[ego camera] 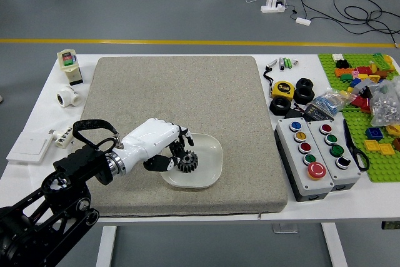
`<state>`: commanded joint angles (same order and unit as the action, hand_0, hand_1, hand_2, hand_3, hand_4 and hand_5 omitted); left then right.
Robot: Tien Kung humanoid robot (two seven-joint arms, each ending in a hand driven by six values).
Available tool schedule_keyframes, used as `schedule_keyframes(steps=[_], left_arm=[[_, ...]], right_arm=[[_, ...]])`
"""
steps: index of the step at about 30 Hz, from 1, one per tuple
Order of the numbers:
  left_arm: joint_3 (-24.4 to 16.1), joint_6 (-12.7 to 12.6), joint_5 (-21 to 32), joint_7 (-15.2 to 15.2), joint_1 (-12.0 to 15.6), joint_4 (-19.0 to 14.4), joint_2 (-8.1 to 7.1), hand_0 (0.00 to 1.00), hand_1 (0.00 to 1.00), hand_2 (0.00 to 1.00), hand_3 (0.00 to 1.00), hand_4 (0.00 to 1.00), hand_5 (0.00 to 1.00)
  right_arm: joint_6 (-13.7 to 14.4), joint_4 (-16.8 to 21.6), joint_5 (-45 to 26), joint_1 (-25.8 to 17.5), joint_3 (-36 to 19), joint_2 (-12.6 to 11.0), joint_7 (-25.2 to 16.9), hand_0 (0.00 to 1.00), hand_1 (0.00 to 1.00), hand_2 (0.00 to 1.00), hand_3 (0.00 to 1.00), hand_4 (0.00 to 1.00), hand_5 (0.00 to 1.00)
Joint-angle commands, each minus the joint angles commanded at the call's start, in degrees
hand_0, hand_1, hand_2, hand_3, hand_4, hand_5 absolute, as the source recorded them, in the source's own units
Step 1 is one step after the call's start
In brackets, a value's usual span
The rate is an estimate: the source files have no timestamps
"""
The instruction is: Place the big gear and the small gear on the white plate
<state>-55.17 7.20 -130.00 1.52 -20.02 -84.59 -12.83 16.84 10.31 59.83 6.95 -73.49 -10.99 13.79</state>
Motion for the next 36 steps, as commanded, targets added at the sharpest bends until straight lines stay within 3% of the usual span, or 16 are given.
schedule_keyframes(steps=[1, 2, 7, 8, 17, 25, 31, 36], left_arm=[[0.08, -0.04, 0.0, -0.01, -0.03, -0.01, 0.02, 0.34, 0.459, 0.548, 0.787, 0.866, 0.087], [0.31, 0.12, 0.0, -0.02, -0.13, 0.05, 0.12, 0.37, 0.557, 0.722, 0.843, 0.987, 0.186], [0.39, 0.98, 0.0, 0.15, -0.37, 0.36, 0.3, 0.37, 0.557, 0.722, 0.843, 0.987, 0.186], [0.32, 1.08, 0.0, 0.18, -0.44, 0.5, 0.3, 0.395, 0.584, 0.784, 0.871, 0.998, 0.223], [-0.14, 1.06, 0.0, 0.03, -0.59, 0.34, 0.26, 0.398, 0.589, 0.792, 0.871, 0.998, 0.249], [-1.82, -1.29, 0.0, -0.87, -0.46, 0.6, 0.59, 0.395, 0.589, 0.793, 0.872, 0.998, 0.26], [-6.52, -3.94, 0.0, -2.59, 0.13, 2.29, 1.23, 0.395, 0.591, 0.789, 0.864, 0.998, 0.257], [-12.77, -5.7, 0.0, -4.12, 1.1, 3.9, 1.98, 0.395, 0.59, 0.787, 0.858, 0.998, 0.239]], right_arm=[[0.0, 0.0, 0.0, 0.0, 0.0, 0.0, 0.0, 0.601, 0.609, 0.697, 0.566, 0.762, 0.711], [0.01, 0.0, -0.04, 0.0, 0.02, 0.0, 0.0, 0.6, 0.609, 0.697, 0.566, 0.762, 0.711], [0.03, 0.0, -0.1, 0.03, 0.08, -0.03, -0.02, 0.6, 0.609, 0.697, 0.566, 0.762, 0.711], [0.03, 0.0, -0.09, 0.03, 0.06, -0.04, -0.03, 0.601, 0.609, 0.696, 0.566, 0.763, 0.711], [0.1, 0.0, -0.3, 0.17, 0.13, -0.1, -0.09, 0.601, 0.609, 0.695, 0.564, 0.762, 0.711], [0.17, 0.0, -0.5, 0.02, 0.33, -0.04, -0.03, 0.601, 0.609, 0.695, 0.564, 0.762, 0.71], [0.21, 0.0, -0.63, -0.18, 0.5, 0.0, -0.04, 0.6, 0.609, 0.695, 0.565, 0.762, 0.71], [0.18, 0.0, -0.44, -0.45, 0.54, 0.03, 0.0, 0.6, 0.609, 0.697, 0.565, 0.763, 0.71]])
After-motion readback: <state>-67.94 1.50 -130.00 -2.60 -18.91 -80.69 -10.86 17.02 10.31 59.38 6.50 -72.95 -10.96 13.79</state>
